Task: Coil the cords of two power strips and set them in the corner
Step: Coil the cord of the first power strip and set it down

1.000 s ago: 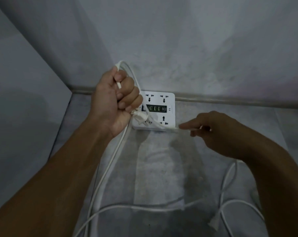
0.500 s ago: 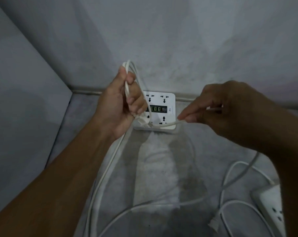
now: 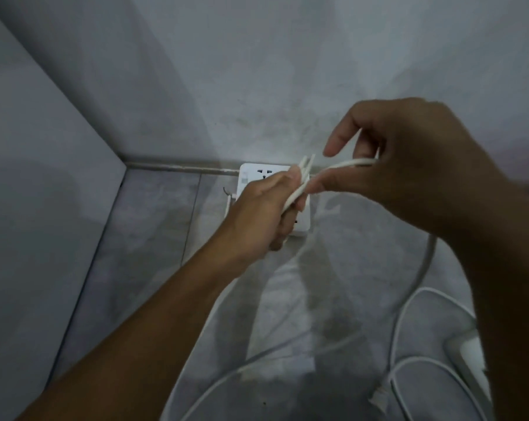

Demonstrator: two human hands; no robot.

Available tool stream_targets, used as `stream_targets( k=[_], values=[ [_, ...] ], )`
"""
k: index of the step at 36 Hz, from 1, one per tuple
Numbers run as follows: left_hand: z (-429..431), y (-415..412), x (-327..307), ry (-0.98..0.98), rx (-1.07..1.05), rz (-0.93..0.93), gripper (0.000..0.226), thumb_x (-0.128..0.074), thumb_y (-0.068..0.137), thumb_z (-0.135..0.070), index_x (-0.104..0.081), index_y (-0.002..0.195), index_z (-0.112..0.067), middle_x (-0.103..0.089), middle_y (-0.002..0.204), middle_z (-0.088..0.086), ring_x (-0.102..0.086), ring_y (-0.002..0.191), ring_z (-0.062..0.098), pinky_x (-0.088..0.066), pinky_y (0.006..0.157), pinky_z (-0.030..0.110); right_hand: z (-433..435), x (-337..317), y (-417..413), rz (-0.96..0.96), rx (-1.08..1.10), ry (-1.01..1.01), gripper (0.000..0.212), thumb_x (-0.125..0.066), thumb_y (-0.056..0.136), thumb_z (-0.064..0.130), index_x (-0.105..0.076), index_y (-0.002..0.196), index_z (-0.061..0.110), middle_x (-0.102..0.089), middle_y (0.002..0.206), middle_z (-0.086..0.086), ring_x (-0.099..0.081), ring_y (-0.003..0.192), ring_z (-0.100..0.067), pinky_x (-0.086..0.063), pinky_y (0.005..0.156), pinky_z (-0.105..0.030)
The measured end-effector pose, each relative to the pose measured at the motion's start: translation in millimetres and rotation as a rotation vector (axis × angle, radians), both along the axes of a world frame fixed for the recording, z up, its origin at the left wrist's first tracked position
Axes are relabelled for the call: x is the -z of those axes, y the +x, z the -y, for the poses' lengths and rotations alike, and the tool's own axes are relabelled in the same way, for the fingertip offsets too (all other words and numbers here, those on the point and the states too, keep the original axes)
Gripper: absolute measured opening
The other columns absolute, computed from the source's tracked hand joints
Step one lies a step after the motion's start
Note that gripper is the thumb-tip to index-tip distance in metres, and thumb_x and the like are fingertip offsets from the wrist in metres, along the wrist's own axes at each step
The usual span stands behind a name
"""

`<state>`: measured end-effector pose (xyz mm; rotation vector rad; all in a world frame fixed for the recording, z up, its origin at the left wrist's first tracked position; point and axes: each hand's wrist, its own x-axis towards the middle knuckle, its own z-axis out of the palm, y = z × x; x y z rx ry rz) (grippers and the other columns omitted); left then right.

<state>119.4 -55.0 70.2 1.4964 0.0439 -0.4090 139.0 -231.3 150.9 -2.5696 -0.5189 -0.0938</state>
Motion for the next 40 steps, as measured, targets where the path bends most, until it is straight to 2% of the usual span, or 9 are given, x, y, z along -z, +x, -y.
stream_targets(
  k=[6,13,15,19,25,28,33,36,40],
  values=[
    [-17,-1,5,-0.474,0.16,-0.338,0.043,-0.037,0.098,-0.044,-0.037,0.064,-0.017,-0.022,0.034,-0.005,-0.009,0.033,0.01,-0.003,0.041,0.024,14,41,19,-0.027,0.018,0.128,0.019,-0.065,0.094,0.043,-0.074,0.111,0.042,-0.069,0.093,0.009,-0.063,0.083,-0.002,-0.047,0.077,-0.022],
    [-24,-3,6,-0.72,0.293,-0.445,0.035,-0.031,0.094,-0.04,-0.037,0.069,-0.016,-0.014,0.039,-0.003,-0.009,0.032,0.011,-0.007,0.04,0.021,2,81,9,-0.236,0.016,0.513,0.025,-0.056,0.104,0.023,-0.074,0.12,0.018,-0.078,0.101,0.004,-0.073,0.095,-0.008,-0.06,0.09,-0.043],
    [-24,-2,6,-0.736,0.32,-0.45,0.031,-0.031,0.094,-0.035,-0.037,0.07,-0.016,-0.015,0.04,-0.003,-0.01,0.032,0.011,-0.006,0.04,0.022,0,85,6,-0.276,0.022,0.558,0.025,-0.053,0.105,0.021,-0.076,0.114,0.016,-0.076,0.084,-0.002,-0.074,0.078,-0.019,-0.062,0.077,-0.047],
    [-24,-3,9,-0.659,0.287,-0.385,0.034,-0.036,0.099,-0.035,-0.045,0.072,-0.016,-0.018,0.041,-0.005,-0.011,0.033,0.009,-0.008,0.038,0.024,-2,88,7,-0.259,0.089,0.615,0.023,-0.054,0.105,0.019,-0.075,0.1,0.014,-0.062,0.063,-0.002,-0.055,0.044,-0.011,-0.044,0.044,-0.024],
    [-25,-3,7,-0.278,0.174,-0.188,0.04,-0.037,0.102,-0.046,-0.05,0.077,-0.018,-0.02,0.052,-0.004,-0.018,0.036,0.011,-0.031,0.044,0.025,-3,91,10,-0.269,0.171,0.703,0.023,-0.054,0.104,0.021,-0.077,0.1,0.015,-0.057,0.057,0.005,-0.044,0.041,-0.003,-0.034,0.042,-0.018],
    [-24,0,6,-0.192,0.147,-0.181,0.041,-0.037,0.103,-0.048,-0.044,0.074,-0.02,-0.021,0.053,-0.005,-0.016,0.04,0.01,-0.021,0.042,0.024,-2,92,9,-0.385,0.191,0.8,0.024,-0.054,0.105,0.023,-0.078,0.101,0.018,-0.055,0.059,0.0,-0.039,0.04,-0.012,-0.031,0.041,-0.02],
    [-25,3,6,-0.305,0.104,-0.293,0.042,-0.039,0.102,-0.048,-0.039,0.068,-0.023,-0.017,0.05,-0.007,-0.011,0.038,0.007,-0.009,0.04,0.021,2,98,3,-0.412,0.2,0.812,0.024,-0.053,0.105,0.021,-0.076,0.102,0.014,-0.063,0.067,-0.003,-0.054,0.045,-0.013,-0.043,0.044,-0.024],
    [-32,4,4,-0.409,0.06,-0.35,0.042,-0.037,0.102,-0.045,-0.039,0.067,-0.023,-0.017,0.047,-0.009,-0.008,0.036,0.006,-0.007,0.038,0.018,6,105,-1,-0.408,0.198,0.673,0.026,-0.049,0.106,0.026,-0.071,0.094,0.019,-0.072,0.077,-0.007,-0.071,0.062,-0.019,-0.056,0.059,-0.03],
    [-42,7,0,-0.561,-0.068,-0.336,0.04,-0.035,0.103,-0.042,-0.04,0.067,-0.024,-0.007,0.052,-0.008,-0.001,0.04,0.01,-0.004,0.038,0.019,5,116,-6,-0.453,0.212,0.54,0.034,-0.04,0.109,0.035,-0.064,0.092,0.018,-0.075,0.083,-0.011,-0.072,0.075,-0.028,-0.059,0.072,-0.041]
  ],
)
